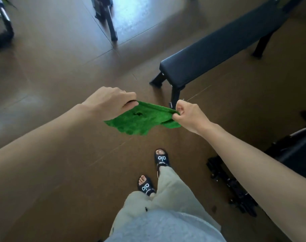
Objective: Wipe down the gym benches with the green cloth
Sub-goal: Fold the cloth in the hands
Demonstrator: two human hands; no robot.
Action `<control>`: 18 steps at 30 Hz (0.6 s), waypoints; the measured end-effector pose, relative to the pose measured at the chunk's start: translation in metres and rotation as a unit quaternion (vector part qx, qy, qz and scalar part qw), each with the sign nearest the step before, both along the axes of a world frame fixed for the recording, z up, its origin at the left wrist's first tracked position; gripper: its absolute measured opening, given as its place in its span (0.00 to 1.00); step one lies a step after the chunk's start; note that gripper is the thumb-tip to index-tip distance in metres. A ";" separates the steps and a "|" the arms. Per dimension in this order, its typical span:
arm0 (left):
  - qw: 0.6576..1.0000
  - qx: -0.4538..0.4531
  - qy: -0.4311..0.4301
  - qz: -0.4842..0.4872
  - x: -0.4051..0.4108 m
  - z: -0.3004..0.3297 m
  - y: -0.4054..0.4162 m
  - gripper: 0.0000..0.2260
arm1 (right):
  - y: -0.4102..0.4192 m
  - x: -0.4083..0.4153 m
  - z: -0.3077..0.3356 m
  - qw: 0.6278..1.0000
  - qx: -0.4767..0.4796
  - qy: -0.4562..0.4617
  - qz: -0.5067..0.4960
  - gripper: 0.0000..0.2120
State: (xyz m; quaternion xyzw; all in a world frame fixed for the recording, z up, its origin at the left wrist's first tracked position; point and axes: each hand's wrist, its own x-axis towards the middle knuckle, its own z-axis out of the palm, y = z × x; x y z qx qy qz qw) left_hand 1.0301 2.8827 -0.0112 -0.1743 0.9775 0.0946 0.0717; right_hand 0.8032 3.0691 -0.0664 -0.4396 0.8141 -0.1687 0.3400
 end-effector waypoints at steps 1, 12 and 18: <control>1.000 -0.013 0.000 -0.015 -0.005 -0.002 -0.021 0.15 | -0.016 -0.007 0.001 1.000 0.007 0.002 -0.005 0.09; 0.977 0.061 0.012 0.204 -0.071 -0.032 -0.188 0.16 | -0.263 -0.035 0.012 0.936 -0.001 -0.259 -0.240 0.05; 0.907 0.230 0.150 0.319 -0.102 -0.041 -0.287 0.16 | -0.425 -0.024 0.036 0.858 -0.030 -0.417 -0.299 0.03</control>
